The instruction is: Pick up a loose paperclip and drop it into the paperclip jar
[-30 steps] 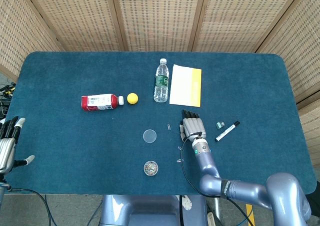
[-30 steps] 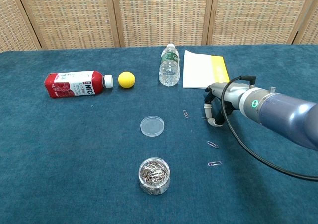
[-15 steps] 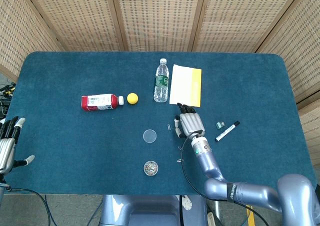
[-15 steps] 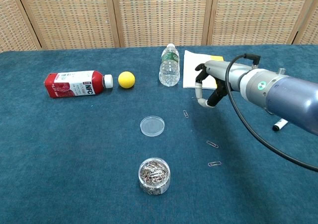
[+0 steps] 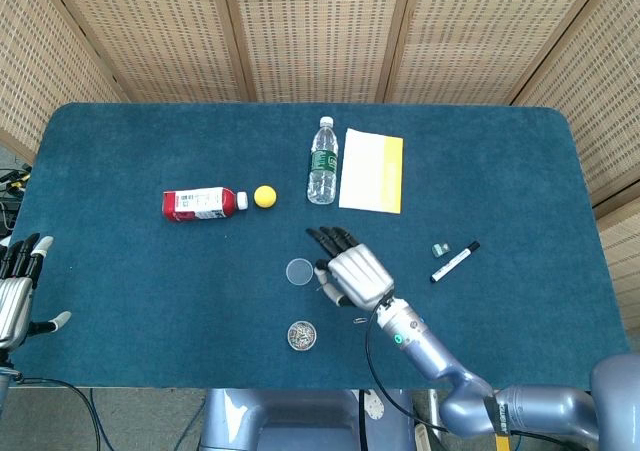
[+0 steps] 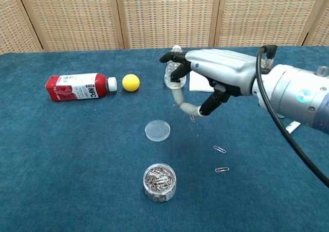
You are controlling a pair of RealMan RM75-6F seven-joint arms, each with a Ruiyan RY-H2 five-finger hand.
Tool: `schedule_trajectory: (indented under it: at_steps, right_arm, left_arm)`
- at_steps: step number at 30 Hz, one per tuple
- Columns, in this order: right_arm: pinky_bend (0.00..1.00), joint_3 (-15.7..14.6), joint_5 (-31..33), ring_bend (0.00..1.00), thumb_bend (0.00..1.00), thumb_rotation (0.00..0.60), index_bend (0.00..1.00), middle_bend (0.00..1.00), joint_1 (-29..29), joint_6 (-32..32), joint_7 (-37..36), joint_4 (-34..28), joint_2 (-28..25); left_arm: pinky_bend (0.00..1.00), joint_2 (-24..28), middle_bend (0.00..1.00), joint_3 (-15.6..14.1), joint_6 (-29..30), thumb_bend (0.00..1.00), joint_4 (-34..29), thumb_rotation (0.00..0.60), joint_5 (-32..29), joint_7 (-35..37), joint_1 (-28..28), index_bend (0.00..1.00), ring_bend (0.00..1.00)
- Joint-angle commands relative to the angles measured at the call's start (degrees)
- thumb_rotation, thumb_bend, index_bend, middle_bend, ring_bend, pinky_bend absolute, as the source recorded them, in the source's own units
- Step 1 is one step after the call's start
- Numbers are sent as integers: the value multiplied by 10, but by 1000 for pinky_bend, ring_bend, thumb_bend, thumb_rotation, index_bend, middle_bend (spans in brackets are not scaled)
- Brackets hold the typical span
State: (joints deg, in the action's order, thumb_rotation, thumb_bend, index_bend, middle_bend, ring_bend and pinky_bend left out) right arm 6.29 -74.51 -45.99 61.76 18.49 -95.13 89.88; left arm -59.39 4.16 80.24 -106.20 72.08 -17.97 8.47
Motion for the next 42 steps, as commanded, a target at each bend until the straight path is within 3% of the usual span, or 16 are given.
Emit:
schedule_trajectory:
  at_steps: [1,13,29,42]
  right_arm:
    - [90,-26,-61,0,434,600,735,33,-6,-20,-56,-5,-5]
    - [90,-39,-111,0,434,600,735,36,-19,-41,-25,18,39]
    - [90,-36,-66,0,434,600,735,36,-19,-81,45,88,107]
    - [69,-26,-17,0,416,600,723,37,-12,-92,93,93,128]
  left_arm:
    - [0,0,0,0,1,29,0,600,0,-1,0,0,0]
    - [0,2,0,2,-5,28,3,600,-5,6,2,0,0]
    - [0,0,0,0,-8,29,5,600,-7,3,4,0,0]
    - [0,-2,0,0,-12,29,5,600,-10,1,5,0,0]
